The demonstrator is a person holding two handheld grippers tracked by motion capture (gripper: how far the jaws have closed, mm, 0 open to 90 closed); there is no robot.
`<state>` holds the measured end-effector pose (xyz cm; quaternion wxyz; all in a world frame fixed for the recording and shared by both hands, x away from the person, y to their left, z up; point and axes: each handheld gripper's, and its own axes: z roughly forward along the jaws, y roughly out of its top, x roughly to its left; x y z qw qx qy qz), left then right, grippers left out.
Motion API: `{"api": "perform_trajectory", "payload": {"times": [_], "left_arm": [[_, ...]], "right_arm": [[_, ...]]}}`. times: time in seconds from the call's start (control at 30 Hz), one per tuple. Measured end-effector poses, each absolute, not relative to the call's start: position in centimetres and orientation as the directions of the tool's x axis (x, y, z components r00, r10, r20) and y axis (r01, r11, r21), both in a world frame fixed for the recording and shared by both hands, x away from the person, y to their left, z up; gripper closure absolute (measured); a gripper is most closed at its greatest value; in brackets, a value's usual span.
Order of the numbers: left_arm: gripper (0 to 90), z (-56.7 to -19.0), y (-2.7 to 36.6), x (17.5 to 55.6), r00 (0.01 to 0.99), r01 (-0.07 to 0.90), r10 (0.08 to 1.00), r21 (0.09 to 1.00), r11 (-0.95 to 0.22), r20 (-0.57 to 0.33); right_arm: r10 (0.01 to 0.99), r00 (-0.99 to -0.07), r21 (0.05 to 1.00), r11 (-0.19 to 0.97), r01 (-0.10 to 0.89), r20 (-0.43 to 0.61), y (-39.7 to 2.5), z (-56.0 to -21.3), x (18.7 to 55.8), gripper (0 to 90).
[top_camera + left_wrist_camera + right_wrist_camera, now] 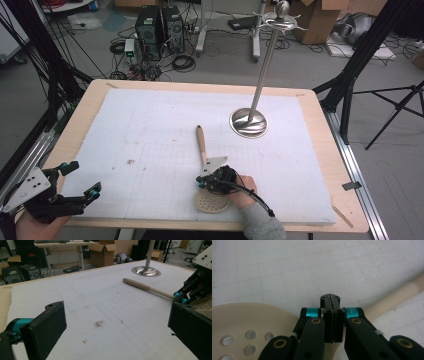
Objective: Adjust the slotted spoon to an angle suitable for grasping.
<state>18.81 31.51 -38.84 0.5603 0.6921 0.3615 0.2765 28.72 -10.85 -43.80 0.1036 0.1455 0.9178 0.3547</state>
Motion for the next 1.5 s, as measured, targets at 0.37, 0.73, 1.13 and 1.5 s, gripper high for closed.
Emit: {"api": "perform_trajectory", "payload": {"times": [0.37,0.73,1.13,1.5], "left_arm": [[2.1,-38.8,31.1,19.3,0.597,0.189,0.802,0.975,-0.116,-0.021],[2.1,-38.9,30.4,20.0,0.617,0.19,0.787,0.974,-0.125,-0.019],[2.1,-38.9,29.6,20.9,0.639,0.187,0.769,0.974,-0.129,-0.021],[2.1,-39.0,29.2,21.3,0.65,0.188,0.76,0.973,-0.133,-0.021]], "right_arm": [[0.364,-0.93,0.669,0.705,0.234,-0.059,-12.1,-43.6,28.7,90.0],[0.38,-0.921,0.654,0.719,0.235,-0.087,-13.5,-43.4,28.3,90.0],[0.404,-0.911,0.637,0.724,0.264,-0.081,-15.4,-43.2,28.0,90.0],[0.406,-0.912,0.634,0.72,0.284,-0.053,-17.8,-43.2,27.9,90.0]]}}
